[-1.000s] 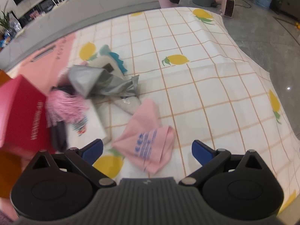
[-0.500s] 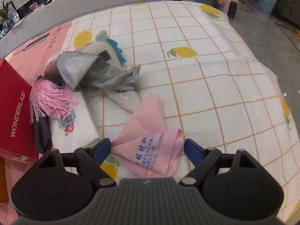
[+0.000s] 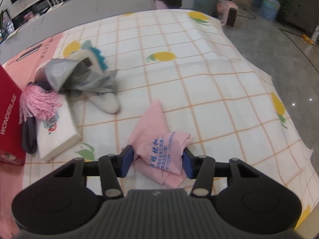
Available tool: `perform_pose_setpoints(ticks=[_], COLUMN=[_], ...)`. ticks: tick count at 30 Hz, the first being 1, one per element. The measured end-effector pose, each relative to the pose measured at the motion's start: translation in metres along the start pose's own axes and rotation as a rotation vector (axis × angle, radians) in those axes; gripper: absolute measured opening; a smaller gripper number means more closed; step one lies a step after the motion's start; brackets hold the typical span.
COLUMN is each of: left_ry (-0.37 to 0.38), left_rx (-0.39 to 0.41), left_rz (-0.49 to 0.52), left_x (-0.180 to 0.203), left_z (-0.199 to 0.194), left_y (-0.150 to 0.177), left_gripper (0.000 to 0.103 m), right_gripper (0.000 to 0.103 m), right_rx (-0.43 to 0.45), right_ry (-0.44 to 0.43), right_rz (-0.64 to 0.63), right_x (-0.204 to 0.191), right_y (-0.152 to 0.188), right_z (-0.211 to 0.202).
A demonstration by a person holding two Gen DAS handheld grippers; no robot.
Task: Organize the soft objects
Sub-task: 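Close the right gripper on the pink cloth, then grasp white QR-code tissue pack with left gripper while right gripper holds pink cloth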
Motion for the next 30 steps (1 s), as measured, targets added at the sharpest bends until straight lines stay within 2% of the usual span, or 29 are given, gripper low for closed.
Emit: perform_pose_setpoints(ticks=[3,5,8,12,15,19,22,25,27,30], left_ry=[-0.04,-0.055,-0.075,-0.089,-0.113,-0.219,-0.356,-0.458,-0.531,-0.58], left_rx=[0.004,-0.033,-0.089,-0.151,-0.143,-0.143,-0.192,-0.25,-0.298,-0.328], left_rz=[0.066,0.039,-0.059,-0.27,-0.362,-0.414,-0.503,-0.588,-0.592,-0.637], left_x=[0.004,0.003,-0.005,-0.025,-0.036,-0.048,-0.054,-0.054,-0.055,-0.058], left_z=[0.022,0.039,0.064,0.091,0.099,0.105,0.112,0.116,0.118,0.116], left_y=[0.005,0.008,0.012,0.015,0.014,0.011,0.008,0.007,0.009,0.012], left_gripper=[0.092,0.092,0.092,0.092,0.092,0.09,0.091,0.092,0.097,0.103], right_gripper=[0.05,0.05,0.05,0.05,0.054,0.058,0.058,0.059,0.058,0.059], right_rx=[0.03,0.05,0.079,0.11,0.135,0.17,0.189,0.194,0.199,0.206], right_ry=[0.017,0.027,0.03,0.017,0.027,0.04,0.047,0.051,0.049,0.054], right_rz=[0.042,0.06,0.085,0.083,0.04,0.01,-0.002,-0.006,-0.005,-0.008], right_x=[0.013,0.02,0.031,0.035,0.032,0.03,0.029,0.029,0.029,0.028], right_y=[0.004,0.005,0.008,0.009,0.01,0.011,0.011,0.011,0.012,0.012], right_z=[-0.002,-0.003,-0.004,-0.005,-0.004,-0.002,-0.001,-0.001,-0.001,-0.001])
Point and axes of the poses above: each gripper's, at about its wrist camera, not at the fingertips, and z roughly the way its jaws point, x to its right, y to its underside, the point moved 9 cm from there along z, roughly the way its jaws point, and after that the axes turned 9 degrees about -z, right-handed, at the moved point
